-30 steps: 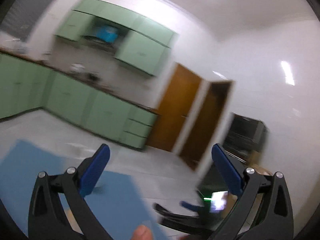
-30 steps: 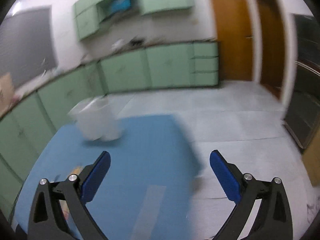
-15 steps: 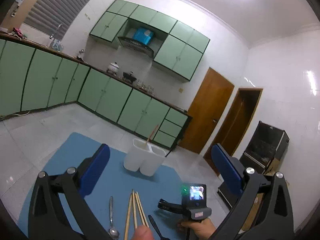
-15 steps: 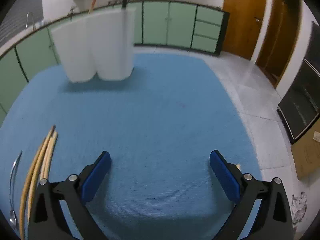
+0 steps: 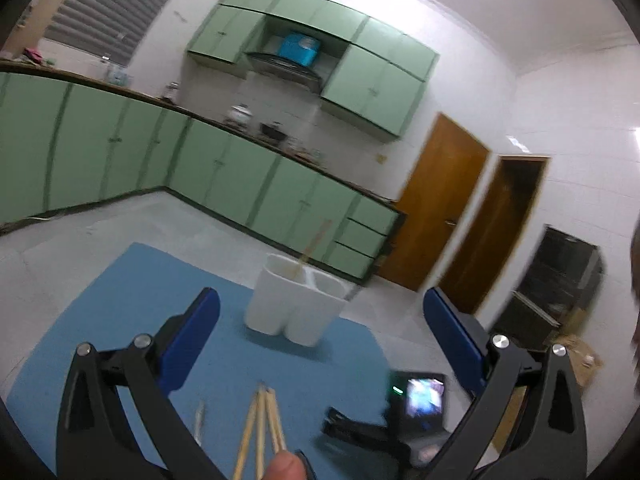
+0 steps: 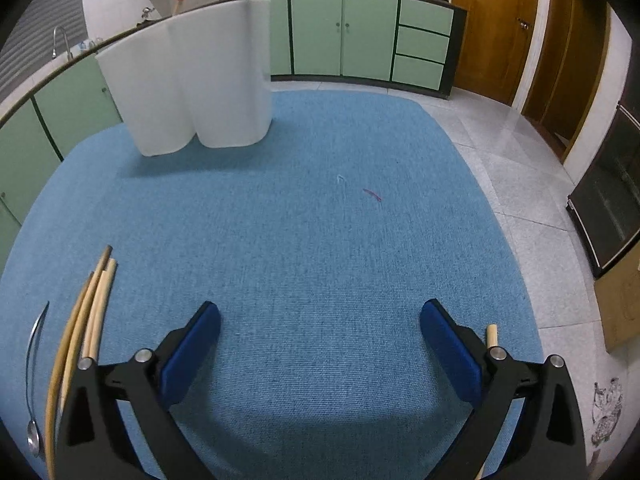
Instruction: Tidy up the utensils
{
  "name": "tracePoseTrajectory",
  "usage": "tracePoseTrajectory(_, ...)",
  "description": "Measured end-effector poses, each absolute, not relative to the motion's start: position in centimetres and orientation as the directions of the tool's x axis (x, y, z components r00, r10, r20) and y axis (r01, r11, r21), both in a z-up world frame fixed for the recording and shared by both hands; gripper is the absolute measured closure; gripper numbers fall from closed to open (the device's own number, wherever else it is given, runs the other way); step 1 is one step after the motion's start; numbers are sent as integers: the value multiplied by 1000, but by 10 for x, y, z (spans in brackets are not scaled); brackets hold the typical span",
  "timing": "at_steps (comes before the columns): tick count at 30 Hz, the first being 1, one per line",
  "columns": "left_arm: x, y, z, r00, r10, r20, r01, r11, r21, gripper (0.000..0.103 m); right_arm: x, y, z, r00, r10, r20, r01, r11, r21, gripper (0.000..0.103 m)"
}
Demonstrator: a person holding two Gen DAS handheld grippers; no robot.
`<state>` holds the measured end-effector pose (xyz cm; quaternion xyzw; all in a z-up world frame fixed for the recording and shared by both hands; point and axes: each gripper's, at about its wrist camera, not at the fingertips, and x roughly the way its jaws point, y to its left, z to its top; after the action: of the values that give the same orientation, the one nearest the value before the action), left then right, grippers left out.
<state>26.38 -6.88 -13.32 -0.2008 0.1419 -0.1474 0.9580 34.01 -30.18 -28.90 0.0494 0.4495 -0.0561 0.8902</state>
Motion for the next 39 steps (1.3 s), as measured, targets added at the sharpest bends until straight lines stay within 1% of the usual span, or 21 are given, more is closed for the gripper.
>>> tracePoseTrajectory(2, 272, -69, -135, 931, -281, -232, 166, 893, -419, 5, 340, -302, -289, 590, -54, -806, 144, 989, 39, 5)
tracePoseTrajectory(6, 292, -70, -139, 926, -164, -339, 28, 928, -371, 5, 341, -303, -290, 590, -54, -806, 144, 989, 40, 5)
tracePoseTrajectory(9, 301, -72, -143, 909, -122, -399, -8, 951, -310, 5, 341, -303, -290, 590, -53, -806, 144, 989, 40, 5)
tracePoseTrajectory(11, 306, -76, -143, 895, -127, -427, 1, 959, -282, 5, 341, -303, -290, 590, -54, -806, 144, 989, 39, 5)
tracePoseTrajectory(15, 302, -80, -132, 908, -158, -389, 54, 962, -267, 5, 341, -303, -290, 590, -53, -806, 143, 989, 39, 5)
tracePoseTrajectory(17, 295, -75, -125, 915, -184, -358, 77, 953, -292, 5, 341, -304, -290, 590, -53, -806, 143, 989, 39, 5)
tracePoseTrajectory(20, 282, -63, -124, 910, -223, -351, 110, 943, -315, 5, 342, -304, -290, 590, -53, -806, 143, 989, 40, 5)
tracePoseTrajectory(22, 272, -50, -125, 907, -230, -352, 110, 938, -327, 5, 342, -304, -290, 589, -53, -806, 142, 989, 39, 5)
tracePoseTrajectory(26, 249, -7, -128, 888, -228, -399, 81, 932, -353, 5, 342, -304, -290, 589, -53, -806, 142, 989, 38, 5)
tracePoseTrajectory(29, 222, 38, -128, 896, -191, -401, 37, 932, -360, 5, 342, -305, -290, 589, -53, -806, 142, 989, 38, 5)
tracePoseTrajectory(32, 203, 76, -132, 888, -202, -414, 23, 917, -399, 5, 342, -305, -290, 589, -53, -806, 142, 989, 38, 5)
tracePoseTrajectory(35, 191, 100, -136, 877, -243, -414, 44, 900, -434, 5, 342, -304, -290, 589, -53, -806, 142, 989, 38, 5)
tracePoseTrajectory(37, 186, 110, -138, 885, -233, -404, 58, 915, -400, 5, 342, -305, -290, 590, -53, -806, 141, 989, 39, 5)
tracePoseTrajectory(39, 189, 116, -144, 884, -222, -412, 61, 927, -370, 5, 342, -305, -290, 590, -53, -806, 141, 989, 38, 5)
